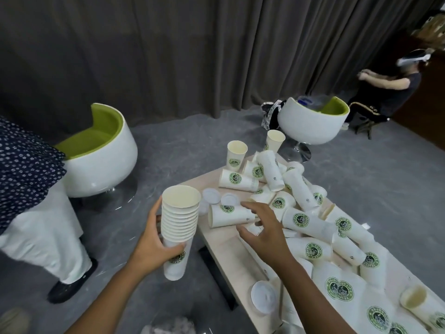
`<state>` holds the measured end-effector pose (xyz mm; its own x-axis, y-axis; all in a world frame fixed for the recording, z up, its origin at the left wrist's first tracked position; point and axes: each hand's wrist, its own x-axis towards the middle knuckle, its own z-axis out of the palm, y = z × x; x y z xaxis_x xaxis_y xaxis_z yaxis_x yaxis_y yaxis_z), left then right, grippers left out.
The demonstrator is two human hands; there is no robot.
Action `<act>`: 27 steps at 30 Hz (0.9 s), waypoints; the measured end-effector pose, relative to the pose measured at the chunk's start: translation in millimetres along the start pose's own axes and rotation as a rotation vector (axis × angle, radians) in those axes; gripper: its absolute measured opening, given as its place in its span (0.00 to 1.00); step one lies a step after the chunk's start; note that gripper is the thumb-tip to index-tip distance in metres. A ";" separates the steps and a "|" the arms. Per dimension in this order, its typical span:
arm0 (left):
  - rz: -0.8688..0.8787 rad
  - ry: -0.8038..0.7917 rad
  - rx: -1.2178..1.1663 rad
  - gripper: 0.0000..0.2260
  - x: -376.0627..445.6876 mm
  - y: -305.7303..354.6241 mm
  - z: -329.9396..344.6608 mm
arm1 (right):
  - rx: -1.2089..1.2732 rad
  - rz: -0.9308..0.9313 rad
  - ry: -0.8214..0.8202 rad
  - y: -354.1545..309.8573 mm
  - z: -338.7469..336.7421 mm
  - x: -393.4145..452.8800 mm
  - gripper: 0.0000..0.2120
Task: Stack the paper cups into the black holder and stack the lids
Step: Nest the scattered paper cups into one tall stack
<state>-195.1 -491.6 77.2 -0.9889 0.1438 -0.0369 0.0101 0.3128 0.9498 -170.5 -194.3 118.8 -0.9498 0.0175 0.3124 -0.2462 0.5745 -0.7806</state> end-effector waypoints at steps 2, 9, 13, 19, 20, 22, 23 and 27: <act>0.001 0.020 0.007 0.58 1.9 -3.4 -0.4 | -0.020 0.012 -0.081 10.5 10.4 3.9 0.26; -0.027 0.045 -0.026 0.57 24.8 -22.2 -11.8 | -0.090 0.050 -0.374 39.4 57.1 48.2 0.31; -0.033 0.037 -0.044 0.57 48.0 -38.5 -29.6 | -0.195 0.040 -0.561 56.0 87.3 76.7 0.30; -0.059 -0.014 -0.083 0.56 82.1 -57.1 -50.5 | -0.593 -0.112 -0.879 83.0 123.8 104.8 0.29; -0.058 -0.024 -0.088 0.56 87.0 -59.0 -53.0 | -0.705 -0.123 -0.921 84.8 128.2 106.3 0.29; -0.053 -0.035 -0.097 0.55 96.8 -61.6 -57.3 | -0.884 -0.122 -0.966 86.4 134.6 108.0 0.30; -0.052 -0.037 -0.100 0.55 101.1 -62.3 -59.1 | -0.933 -0.124 -0.966 86.3 136.2 108.4 0.30; -0.023 -0.065 -0.114 0.54 121.1 -59.5 -63.7 | -0.931 -0.126 -0.915 90.6 134.1 112.8 0.26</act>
<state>-324.9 -552.6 36.1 -0.9769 0.2001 -0.0753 -0.0327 0.2084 0.9775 -325.8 -250.0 10.8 -0.8076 -0.4239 -0.4100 -0.4673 0.8841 0.0063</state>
